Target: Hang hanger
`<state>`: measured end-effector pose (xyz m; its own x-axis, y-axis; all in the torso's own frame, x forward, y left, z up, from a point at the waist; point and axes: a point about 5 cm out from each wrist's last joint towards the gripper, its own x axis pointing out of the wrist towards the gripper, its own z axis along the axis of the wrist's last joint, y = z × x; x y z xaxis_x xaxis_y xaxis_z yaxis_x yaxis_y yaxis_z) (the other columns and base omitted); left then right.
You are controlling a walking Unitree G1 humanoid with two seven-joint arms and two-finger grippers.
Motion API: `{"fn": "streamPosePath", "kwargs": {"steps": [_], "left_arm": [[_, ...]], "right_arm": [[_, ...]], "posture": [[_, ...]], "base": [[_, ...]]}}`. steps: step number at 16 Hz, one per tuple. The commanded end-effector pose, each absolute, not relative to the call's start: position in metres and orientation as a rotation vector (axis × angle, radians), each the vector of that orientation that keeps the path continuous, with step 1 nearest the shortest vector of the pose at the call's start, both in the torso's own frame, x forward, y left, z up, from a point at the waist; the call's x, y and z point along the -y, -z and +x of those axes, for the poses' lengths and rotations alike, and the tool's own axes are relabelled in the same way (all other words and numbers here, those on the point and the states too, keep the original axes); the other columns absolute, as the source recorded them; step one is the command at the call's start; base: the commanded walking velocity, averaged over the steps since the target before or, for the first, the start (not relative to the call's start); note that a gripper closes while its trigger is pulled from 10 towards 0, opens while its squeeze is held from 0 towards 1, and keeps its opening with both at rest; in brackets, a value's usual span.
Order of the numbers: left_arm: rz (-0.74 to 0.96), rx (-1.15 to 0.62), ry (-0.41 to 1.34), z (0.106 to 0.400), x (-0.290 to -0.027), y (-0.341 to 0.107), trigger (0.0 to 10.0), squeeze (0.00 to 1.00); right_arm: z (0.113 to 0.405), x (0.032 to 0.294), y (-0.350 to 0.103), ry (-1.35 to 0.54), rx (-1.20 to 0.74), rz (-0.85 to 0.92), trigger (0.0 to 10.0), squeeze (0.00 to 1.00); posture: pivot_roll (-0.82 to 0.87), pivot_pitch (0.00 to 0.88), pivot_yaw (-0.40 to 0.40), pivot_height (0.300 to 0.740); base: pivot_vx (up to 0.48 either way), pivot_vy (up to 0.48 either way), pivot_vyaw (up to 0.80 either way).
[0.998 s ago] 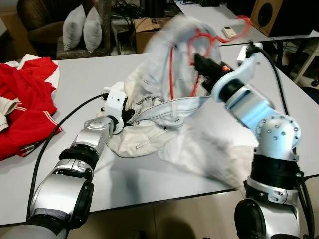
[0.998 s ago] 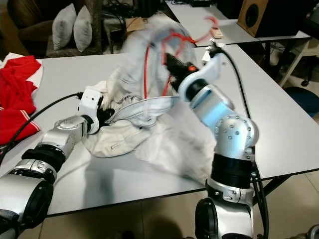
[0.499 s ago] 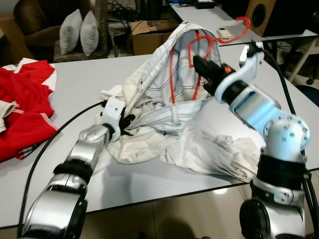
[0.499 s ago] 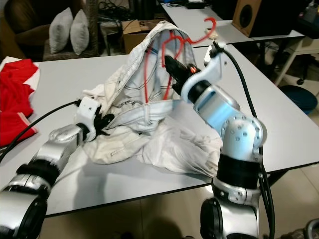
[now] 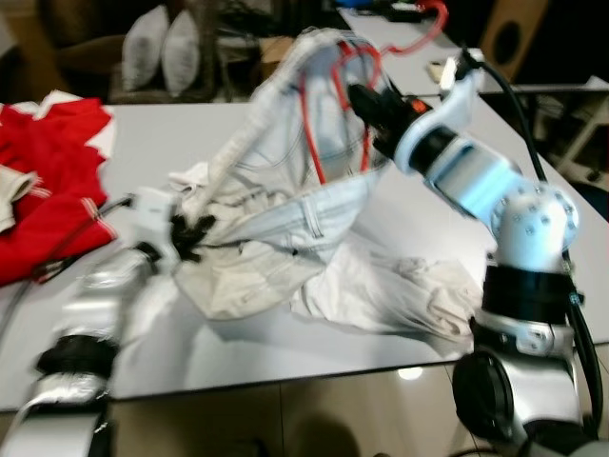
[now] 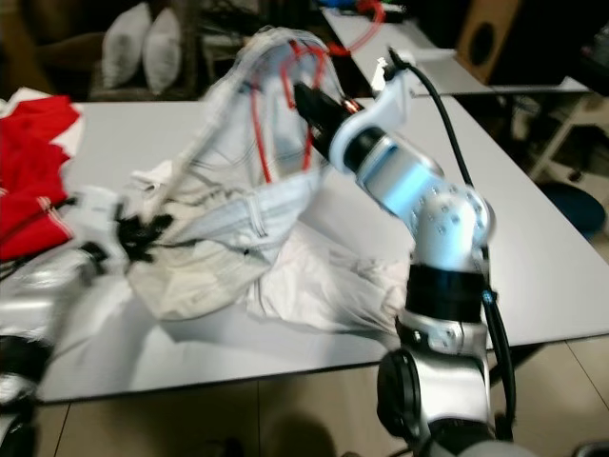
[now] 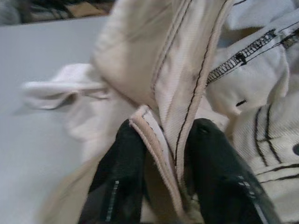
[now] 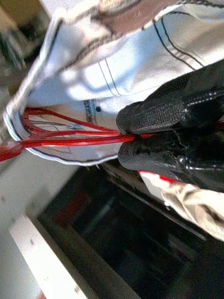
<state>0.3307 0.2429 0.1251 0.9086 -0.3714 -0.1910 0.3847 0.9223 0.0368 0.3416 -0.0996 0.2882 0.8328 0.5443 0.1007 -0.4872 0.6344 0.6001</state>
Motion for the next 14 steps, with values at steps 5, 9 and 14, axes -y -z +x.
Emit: {"fn": "streamPosePath", "kwargs": {"steps": [5,9,14], "left_arm": [[0.029,-0.163,0.472,0.292,-0.259,-0.154,10.0,1.00],[-0.010,-0.088,0.535,0.277,-0.260,-0.180,10.0,1.00],[0.019,-0.147,0.598,0.245,-0.249,-0.175,10.0,1.00]], "right_arm": [[0.349,0.104,-0.326,-0.663,0.056,0.666,10.0,0.00],[0.351,0.106,-0.347,-0.717,0.109,0.671,10.0,0.00],[0.338,0.110,-0.379,-0.808,0.187,0.741,10.0,0.00]], "posture": [[-0.04,0.000,-0.059,0.740],[-0.03,0.000,-0.059,0.740],[-0.02,0.000,-0.061,0.740]], "base": [[0.000,0.000,0.80],[0.000,0.000,0.80],[0.000,0.000,0.80]]}}
